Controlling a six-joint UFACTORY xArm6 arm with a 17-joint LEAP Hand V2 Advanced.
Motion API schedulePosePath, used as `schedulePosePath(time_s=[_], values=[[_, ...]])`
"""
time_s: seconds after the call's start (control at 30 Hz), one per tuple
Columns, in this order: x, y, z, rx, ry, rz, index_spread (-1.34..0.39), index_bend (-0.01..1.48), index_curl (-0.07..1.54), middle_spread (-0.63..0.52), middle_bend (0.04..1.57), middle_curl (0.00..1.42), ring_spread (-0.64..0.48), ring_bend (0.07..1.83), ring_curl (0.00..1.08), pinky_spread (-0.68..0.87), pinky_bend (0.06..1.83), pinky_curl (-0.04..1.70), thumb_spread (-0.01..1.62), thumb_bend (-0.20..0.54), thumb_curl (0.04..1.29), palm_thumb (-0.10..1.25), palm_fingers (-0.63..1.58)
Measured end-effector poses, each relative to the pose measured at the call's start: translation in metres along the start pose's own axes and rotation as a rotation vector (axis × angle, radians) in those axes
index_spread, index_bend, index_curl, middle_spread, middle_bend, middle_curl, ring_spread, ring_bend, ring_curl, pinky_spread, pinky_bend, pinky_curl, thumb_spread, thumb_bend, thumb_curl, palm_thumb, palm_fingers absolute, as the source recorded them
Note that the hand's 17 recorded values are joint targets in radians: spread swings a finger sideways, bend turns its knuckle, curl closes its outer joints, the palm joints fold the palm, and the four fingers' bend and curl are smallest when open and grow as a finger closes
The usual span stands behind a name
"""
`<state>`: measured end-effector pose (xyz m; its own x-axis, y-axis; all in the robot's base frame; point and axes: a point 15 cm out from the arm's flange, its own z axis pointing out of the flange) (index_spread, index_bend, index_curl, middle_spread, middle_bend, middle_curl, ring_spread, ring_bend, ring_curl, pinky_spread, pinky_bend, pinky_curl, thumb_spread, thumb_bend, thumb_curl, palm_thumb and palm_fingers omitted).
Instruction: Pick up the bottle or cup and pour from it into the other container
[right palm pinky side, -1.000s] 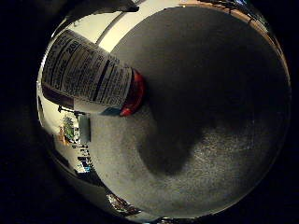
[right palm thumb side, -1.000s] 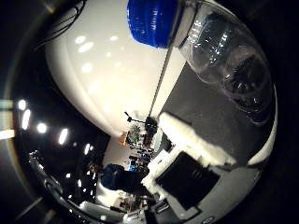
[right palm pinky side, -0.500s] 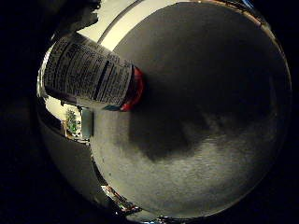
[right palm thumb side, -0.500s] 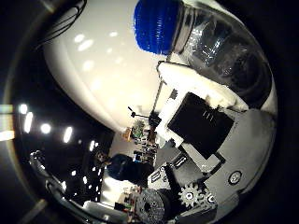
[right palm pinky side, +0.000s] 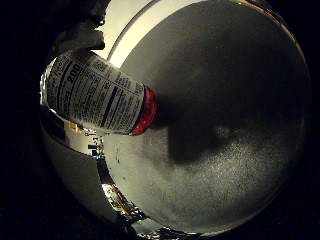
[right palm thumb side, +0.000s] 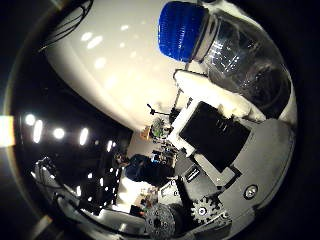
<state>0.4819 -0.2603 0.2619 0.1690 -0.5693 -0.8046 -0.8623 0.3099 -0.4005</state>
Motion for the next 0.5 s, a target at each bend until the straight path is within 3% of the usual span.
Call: schedulePosePath(time_s=[0.37,0.5], values=[[-0.090,-0.008,0.026,-0.171,0.111,-0.186,-0.18,1.21,0.81,-0.11,1.40,0.76,-0.24,1.33,0.79,-0.19,1.47,0.63,0.44,-0.017,0.85,1.14,1.07],[-0.114,-0.004,0.034,-0.237,0.159,-0.199,-0.18,1.21,0.80,-0.11,1.40,0.76,-0.24,1.32,0.82,-0.19,1.44,0.68,0.39,-0.019,0.88,1.13,1.08]])
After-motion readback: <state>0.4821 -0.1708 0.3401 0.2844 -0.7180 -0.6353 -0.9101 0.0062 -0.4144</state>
